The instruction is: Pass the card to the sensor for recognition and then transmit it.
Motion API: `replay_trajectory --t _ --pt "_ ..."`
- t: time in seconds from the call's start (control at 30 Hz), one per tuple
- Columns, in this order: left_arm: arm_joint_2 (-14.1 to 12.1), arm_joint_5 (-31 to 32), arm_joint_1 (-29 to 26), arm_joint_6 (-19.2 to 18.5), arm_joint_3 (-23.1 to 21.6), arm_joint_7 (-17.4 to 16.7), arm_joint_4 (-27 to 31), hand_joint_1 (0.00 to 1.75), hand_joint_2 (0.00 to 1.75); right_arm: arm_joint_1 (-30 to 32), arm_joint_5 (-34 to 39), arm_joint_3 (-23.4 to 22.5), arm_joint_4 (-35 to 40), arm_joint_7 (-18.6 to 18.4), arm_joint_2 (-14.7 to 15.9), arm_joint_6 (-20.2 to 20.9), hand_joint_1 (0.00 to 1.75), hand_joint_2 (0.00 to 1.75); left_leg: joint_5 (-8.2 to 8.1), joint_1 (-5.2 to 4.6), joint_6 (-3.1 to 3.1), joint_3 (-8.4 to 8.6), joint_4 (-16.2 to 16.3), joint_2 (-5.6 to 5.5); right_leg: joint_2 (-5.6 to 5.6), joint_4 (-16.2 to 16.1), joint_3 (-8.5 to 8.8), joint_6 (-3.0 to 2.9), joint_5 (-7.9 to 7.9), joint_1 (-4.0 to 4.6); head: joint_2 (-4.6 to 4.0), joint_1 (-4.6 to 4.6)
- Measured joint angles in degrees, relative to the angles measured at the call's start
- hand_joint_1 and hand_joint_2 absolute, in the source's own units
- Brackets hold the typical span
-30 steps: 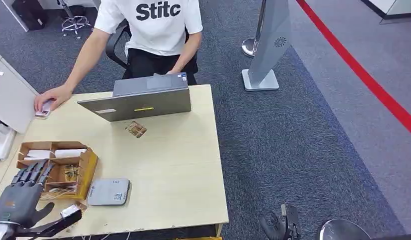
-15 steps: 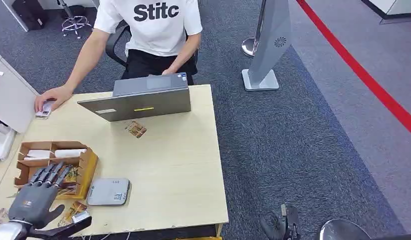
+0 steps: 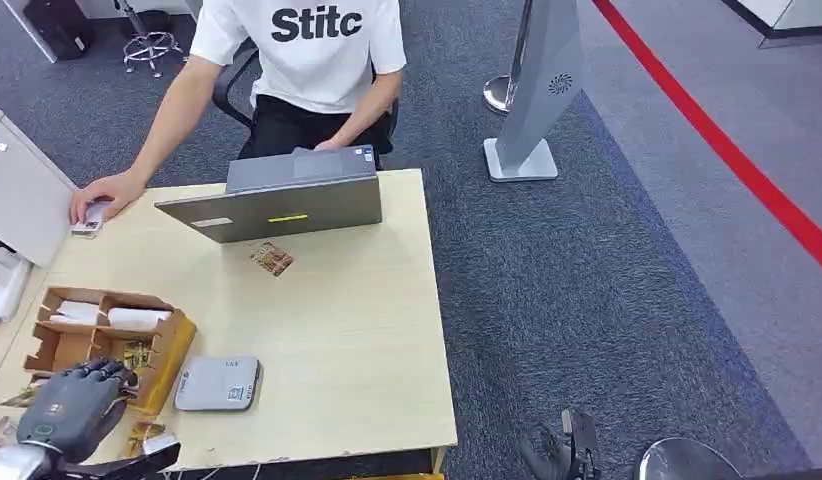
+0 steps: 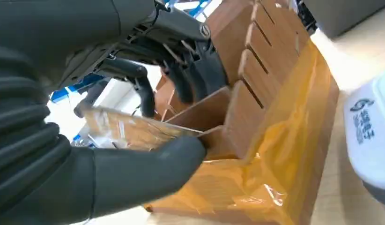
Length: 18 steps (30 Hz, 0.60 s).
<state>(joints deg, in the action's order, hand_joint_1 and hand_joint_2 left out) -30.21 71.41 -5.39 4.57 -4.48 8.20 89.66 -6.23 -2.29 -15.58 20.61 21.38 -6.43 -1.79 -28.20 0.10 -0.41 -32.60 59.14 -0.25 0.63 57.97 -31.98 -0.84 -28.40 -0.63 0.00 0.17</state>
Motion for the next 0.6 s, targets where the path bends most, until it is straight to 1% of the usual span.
replay_trajectory --t 0.27,0.47,0.6 --pt "-2.06 -1.07 -1.80 0.31 0.33 -0.02 6.38 1.75 1.75 0.10 0.04 -0.04 -0.52 0.42 0.17 -0.07 0.00 1.75 0.00 0.00 0.00 -0.03 0.00 0.00 0.01 -0.01 -0.01 0.00 0.00 0.01 0.00 0.02" --pt "-2.73 -1.31 -3.24 0.57 1.51 -0.15 9.50 1.75 1.75 0.17 0.17 -0.11 -0.63 0.59 0.31 -0.07 0.00 1.75 0.00 0.00 0.00 -0.03 0.00 0.00 0.01 -0.01 -0.02 0.00 0.00 0.01 -0.02 0.00" --pt "-2.75 -1.40 -3.62 0.59 2.16 -0.18 10.53 1.75 1.75 0.21 0.17 -0.18 -0.72 0.59 0.33 -0.07 0.00 1.75 0.00 0.00 0.00 -0.03 0.00 0.00 0.00 0.00 -0.01 0.00 0.00 0.01 -0.02 0.00"
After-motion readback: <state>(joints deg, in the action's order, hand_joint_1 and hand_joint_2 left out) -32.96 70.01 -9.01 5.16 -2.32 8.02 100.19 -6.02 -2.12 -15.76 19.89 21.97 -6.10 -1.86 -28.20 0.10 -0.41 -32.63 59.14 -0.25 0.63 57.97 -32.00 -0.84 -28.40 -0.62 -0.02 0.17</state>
